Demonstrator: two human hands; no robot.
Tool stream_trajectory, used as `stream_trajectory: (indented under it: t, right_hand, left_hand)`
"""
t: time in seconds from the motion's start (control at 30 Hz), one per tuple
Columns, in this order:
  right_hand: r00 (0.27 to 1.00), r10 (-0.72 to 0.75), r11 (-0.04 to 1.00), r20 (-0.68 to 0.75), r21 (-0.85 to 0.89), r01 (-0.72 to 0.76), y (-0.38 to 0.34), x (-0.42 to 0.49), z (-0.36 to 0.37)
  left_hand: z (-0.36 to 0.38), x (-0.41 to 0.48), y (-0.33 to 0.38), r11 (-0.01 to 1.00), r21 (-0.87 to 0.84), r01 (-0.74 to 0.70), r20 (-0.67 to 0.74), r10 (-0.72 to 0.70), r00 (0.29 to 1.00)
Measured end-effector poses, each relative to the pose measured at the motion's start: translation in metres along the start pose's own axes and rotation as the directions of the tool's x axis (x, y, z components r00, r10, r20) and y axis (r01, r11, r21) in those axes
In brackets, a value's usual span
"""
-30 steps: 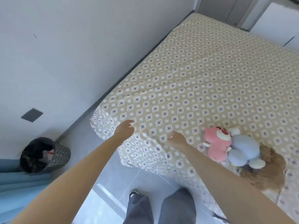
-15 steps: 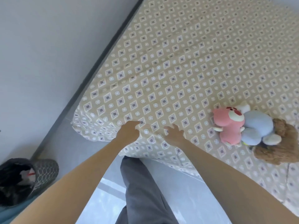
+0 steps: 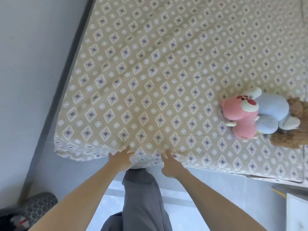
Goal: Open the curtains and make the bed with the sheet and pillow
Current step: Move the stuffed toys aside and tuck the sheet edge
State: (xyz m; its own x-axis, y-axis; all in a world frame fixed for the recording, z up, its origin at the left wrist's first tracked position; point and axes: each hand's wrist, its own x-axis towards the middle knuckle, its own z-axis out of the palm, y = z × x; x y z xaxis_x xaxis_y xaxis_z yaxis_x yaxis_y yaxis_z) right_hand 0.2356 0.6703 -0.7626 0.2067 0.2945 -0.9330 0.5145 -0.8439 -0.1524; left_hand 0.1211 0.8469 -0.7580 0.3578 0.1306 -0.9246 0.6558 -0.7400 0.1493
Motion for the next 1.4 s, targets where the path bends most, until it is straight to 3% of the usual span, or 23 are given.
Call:
stream_trajectory:
  t: [0.07,0.17,0.43,0.67,0.97,1.07,1.27,1.4]
  right_hand:
    - [1.0,0.023,1.0,0.007,0.002,-0.023,-0.002,-0.003,-0.014]
    - [0.996,0.063,0.99,-0.061,0.131,-0.055,-0.012,-0.015,-0.041]
    - [0.963,0.104,0.949,-0.248,0.316,-0.021,-0.092,-0.051,-0.108]
    - [0.923,0.192,0.893,-0.334,0.45,-0.023,-0.218,-0.069,-0.147]
    - [0.867,0.213,0.879,-0.451,0.476,0.031,-0.393,-0.102,-0.201]
    - [0.835,0.191,0.879,-0.516,0.468,0.088,-0.426,-0.11,-0.233]
    - [0.759,0.168,0.848,-0.629,0.485,0.214,-0.478,-0.12,-0.297]
    - [0.754,0.195,0.863,-0.627,0.475,0.172,-0.486,-0.117,-0.339]
  left_hand:
    - [-0.002,-0.002,-0.013,0.999,0.006,0.038,0.031,-0.038,0.999]
    - [-0.021,-0.015,-0.019,0.985,-0.174,0.012,0.005,-0.011,1.0]
    - [-0.13,-0.065,-0.046,0.97,-0.197,-0.138,-0.273,0.081,0.959]
    - [-0.226,-0.125,-0.161,0.916,-0.304,-0.263,-0.419,0.119,0.9]
    - [-0.339,-0.211,-0.31,0.878,-0.346,-0.33,-0.559,0.09,0.824]
    - [-0.37,-0.228,-0.328,0.838,-0.398,-0.373,-0.577,0.087,0.812]
    - [-0.439,-0.241,-0.346,0.826,-0.363,-0.43,-0.687,0.075,0.723]
    - [-0.486,-0.234,-0.342,0.828,-0.348,-0.44,-0.713,0.072,0.698]
